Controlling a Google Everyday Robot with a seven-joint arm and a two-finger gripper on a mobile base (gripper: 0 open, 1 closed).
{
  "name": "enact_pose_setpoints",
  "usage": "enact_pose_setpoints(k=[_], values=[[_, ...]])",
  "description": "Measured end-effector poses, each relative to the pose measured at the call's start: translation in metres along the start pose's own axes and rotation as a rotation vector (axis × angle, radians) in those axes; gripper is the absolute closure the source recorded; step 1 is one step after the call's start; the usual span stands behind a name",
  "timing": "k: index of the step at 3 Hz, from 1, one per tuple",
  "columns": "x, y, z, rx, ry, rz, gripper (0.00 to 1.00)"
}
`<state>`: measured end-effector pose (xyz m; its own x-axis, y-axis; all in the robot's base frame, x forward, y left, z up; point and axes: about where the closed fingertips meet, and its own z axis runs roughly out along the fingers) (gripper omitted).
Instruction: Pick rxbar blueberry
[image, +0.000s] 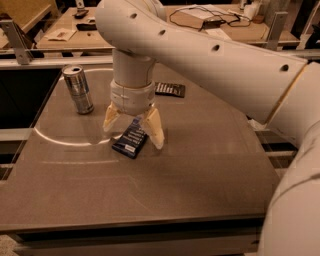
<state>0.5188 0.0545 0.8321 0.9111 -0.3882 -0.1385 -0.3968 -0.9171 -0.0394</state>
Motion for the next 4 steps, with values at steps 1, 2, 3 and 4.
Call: enact_pose_setpoints(k=[1,2,3,4], values=[[0.0094,-0.0017,0.0039,-0.011,0.003,-0.051,0.43],[0.0141,-0.0006,0.0054,-0.016,0.001,-0.064,0.65],[0.0137,-0.0007,0.0026,-0.016,0.002,-0.064,0.89],[0.0146,0.0059,-0.0022,-0.002,0.017,-0.053,1.0]])
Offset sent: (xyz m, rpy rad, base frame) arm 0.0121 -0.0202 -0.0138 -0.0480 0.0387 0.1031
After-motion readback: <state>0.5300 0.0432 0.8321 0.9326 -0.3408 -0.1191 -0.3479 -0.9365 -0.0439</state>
